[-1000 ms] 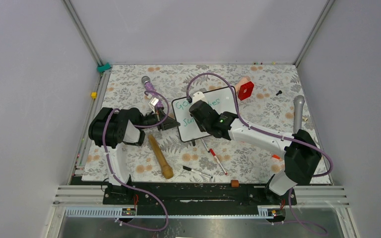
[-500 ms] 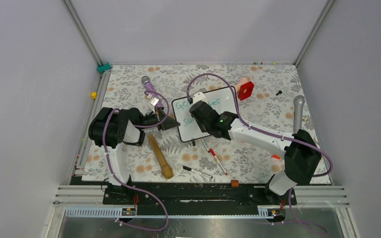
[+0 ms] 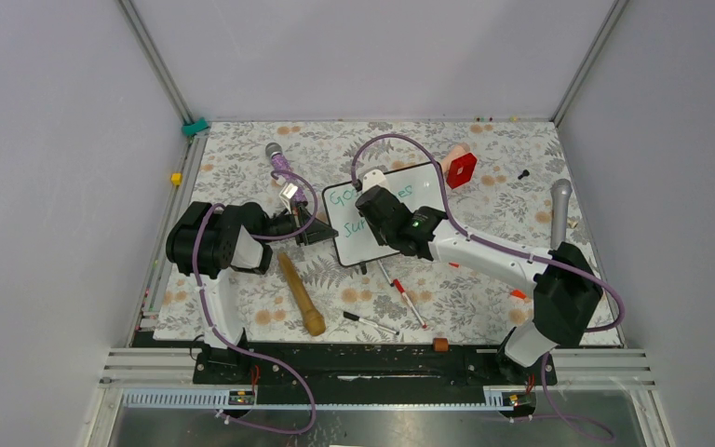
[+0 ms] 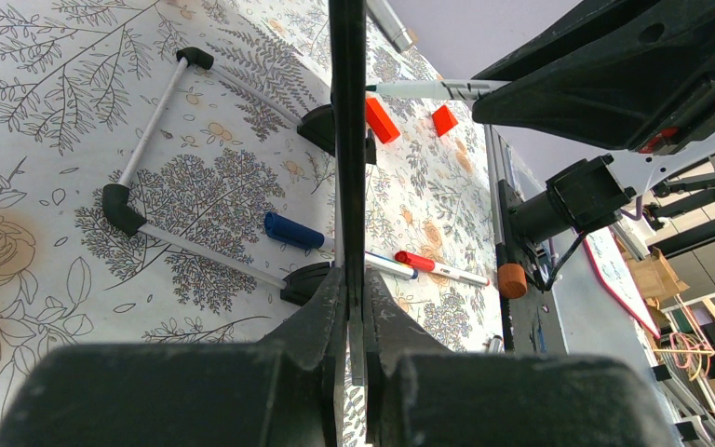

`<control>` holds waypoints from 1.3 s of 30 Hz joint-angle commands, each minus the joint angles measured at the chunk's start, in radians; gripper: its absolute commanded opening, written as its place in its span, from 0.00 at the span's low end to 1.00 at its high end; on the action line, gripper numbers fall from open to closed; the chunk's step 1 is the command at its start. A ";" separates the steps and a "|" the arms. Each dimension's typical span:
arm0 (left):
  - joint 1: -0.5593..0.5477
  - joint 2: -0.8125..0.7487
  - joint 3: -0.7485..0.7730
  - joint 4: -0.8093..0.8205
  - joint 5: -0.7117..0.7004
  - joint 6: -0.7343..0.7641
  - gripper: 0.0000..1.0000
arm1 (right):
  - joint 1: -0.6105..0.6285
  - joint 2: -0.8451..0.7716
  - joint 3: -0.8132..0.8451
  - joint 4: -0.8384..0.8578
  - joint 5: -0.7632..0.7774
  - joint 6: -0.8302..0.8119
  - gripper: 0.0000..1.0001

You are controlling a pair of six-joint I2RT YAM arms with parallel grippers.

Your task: Write a sentence on the whiteboard

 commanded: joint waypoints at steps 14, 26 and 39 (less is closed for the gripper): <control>-0.004 0.025 0.011 0.011 0.007 0.044 0.03 | -0.016 0.015 0.059 0.016 -0.003 -0.010 0.00; -0.005 0.024 0.010 0.011 0.007 0.043 0.03 | -0.016 -0.078 0.002 0.055 -0.050 -0.010 0.00; -0.005 0.023 0.008 0.011 0.007 0.043 0.03 | -0.022 -0.085 -0.014 0.032 -0.010 -0.005 0.00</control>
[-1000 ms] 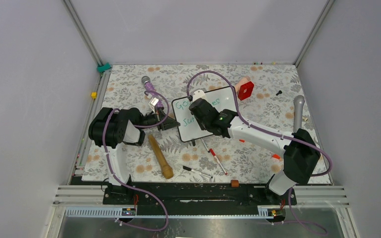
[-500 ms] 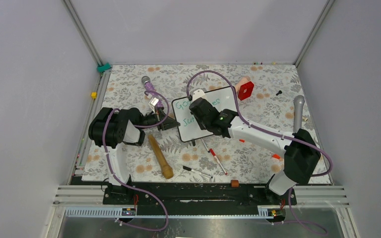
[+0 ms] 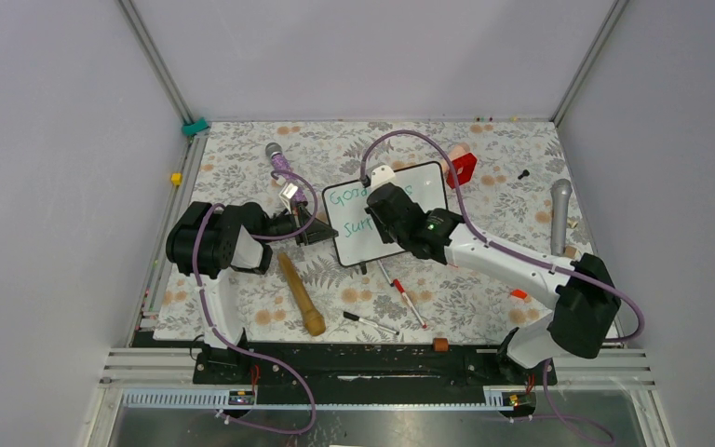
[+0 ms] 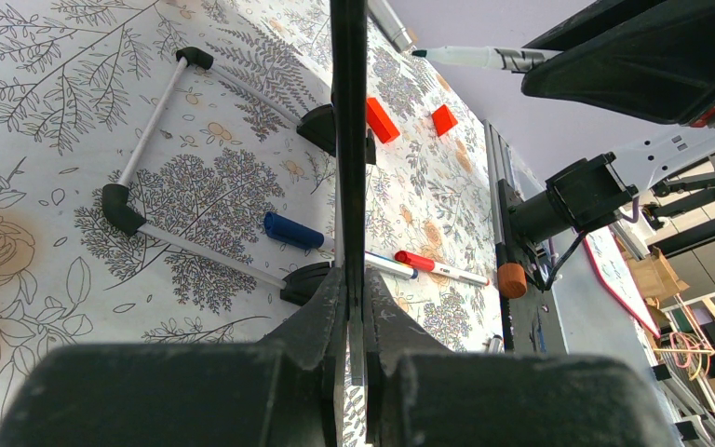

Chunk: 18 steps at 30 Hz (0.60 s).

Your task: Write a sentence on the whiteboard

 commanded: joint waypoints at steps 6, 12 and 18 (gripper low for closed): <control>-0.005 0.022 0.009 0.011 0.009 0.043 0.03 | -0.019 0.041 0.029 -0.006 0.026 0.007 0.00; -0.005 0.022 0.010 0.011 0.008 0.044 0.03 | -0.025 0.064 0.040 -0.005 0.025 0.010 0.00; -0.005 0.023 0.009 0.011 0.008 0.043 0.03 | -0.027 0.072 0.049 -0.006 0.032 0.009 0.00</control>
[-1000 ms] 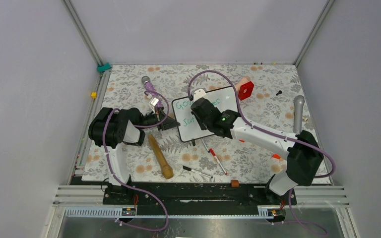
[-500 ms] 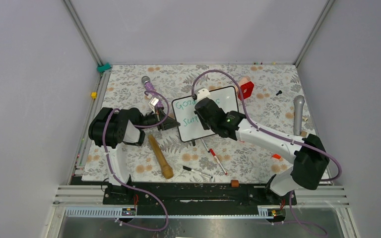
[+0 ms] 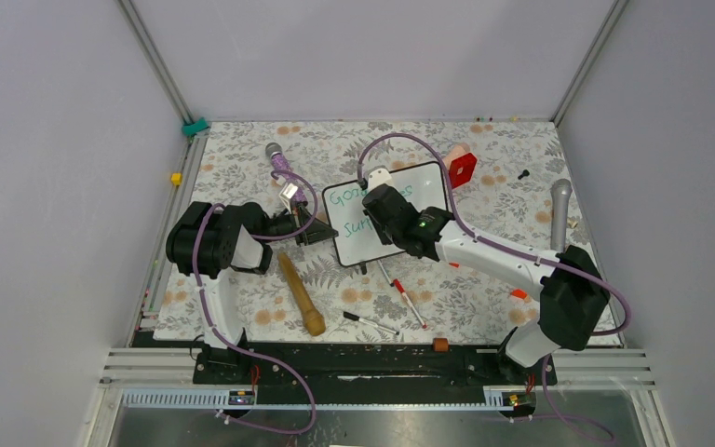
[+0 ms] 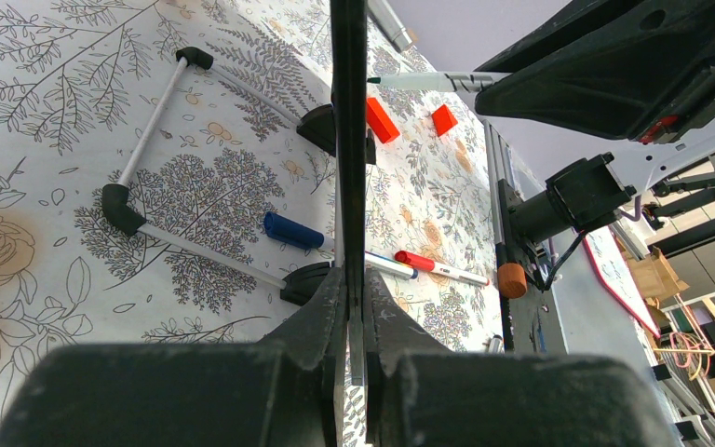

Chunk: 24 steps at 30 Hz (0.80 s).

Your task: Write a sentence on the whiteboard

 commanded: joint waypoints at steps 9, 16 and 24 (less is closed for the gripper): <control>-0.004 0.025 0.011 0.011 0.007 0.042 0.02 | -0.019 0.033 0.061 0.000 0.027 0.007 0.00; -0.005 0.024 0.010 0.011 0.007 0.042 0.03 | -0.019 0.040 0.054 0.001 0.025 0.012 0.00; -0.005 0.024 0.010 0.010 0.007 0.042 0.03 | -0.019 0.028 0.031 -0.009 0.010 0.024 0.00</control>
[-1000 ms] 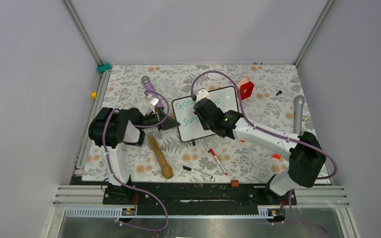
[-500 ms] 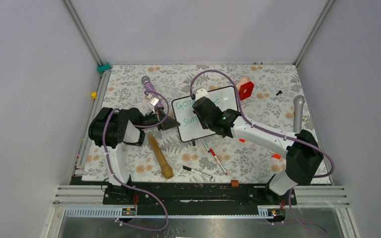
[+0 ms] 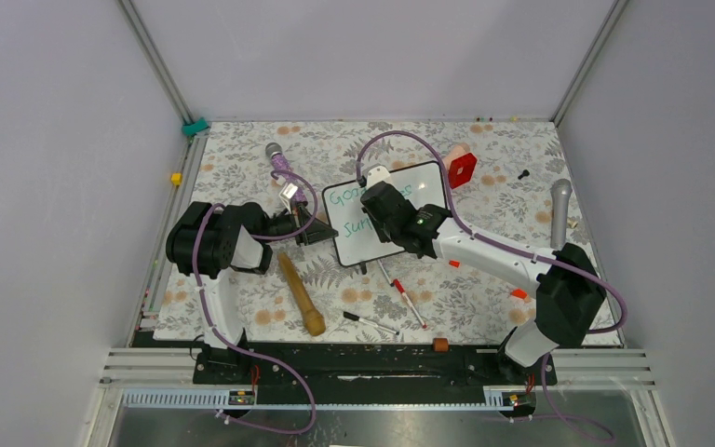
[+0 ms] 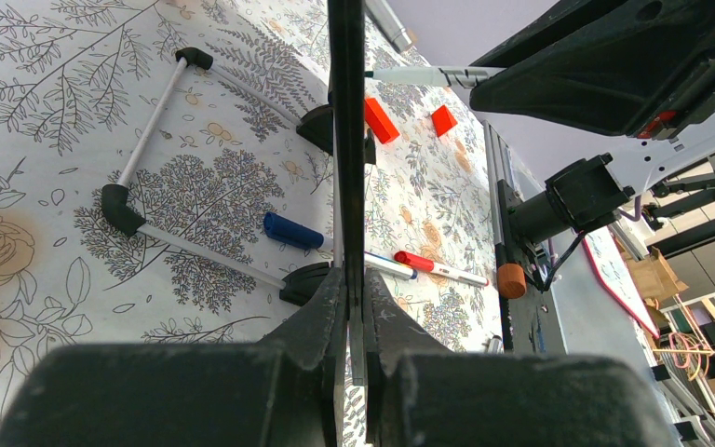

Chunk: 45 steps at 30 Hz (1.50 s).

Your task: Write a sentence on the whiteboard

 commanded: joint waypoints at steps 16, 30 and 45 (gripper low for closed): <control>-0.004 0.024 0.010 0.011 0.007 0.045 0.03 | -0.013 -0.021 -0.048 -0.013 0.020 0.023 0.00; -0.005 0.025 0.011 0.011 0.007 0.045 0.03 | -0.032 -0.003 0.003 -0.020 0.057 0.016 0.00; -0.005 0.026 0.011 0.011 0.007 0.045 0.03 | -0.044 0.016 0.047 -0.020 0.050 0.008 0.00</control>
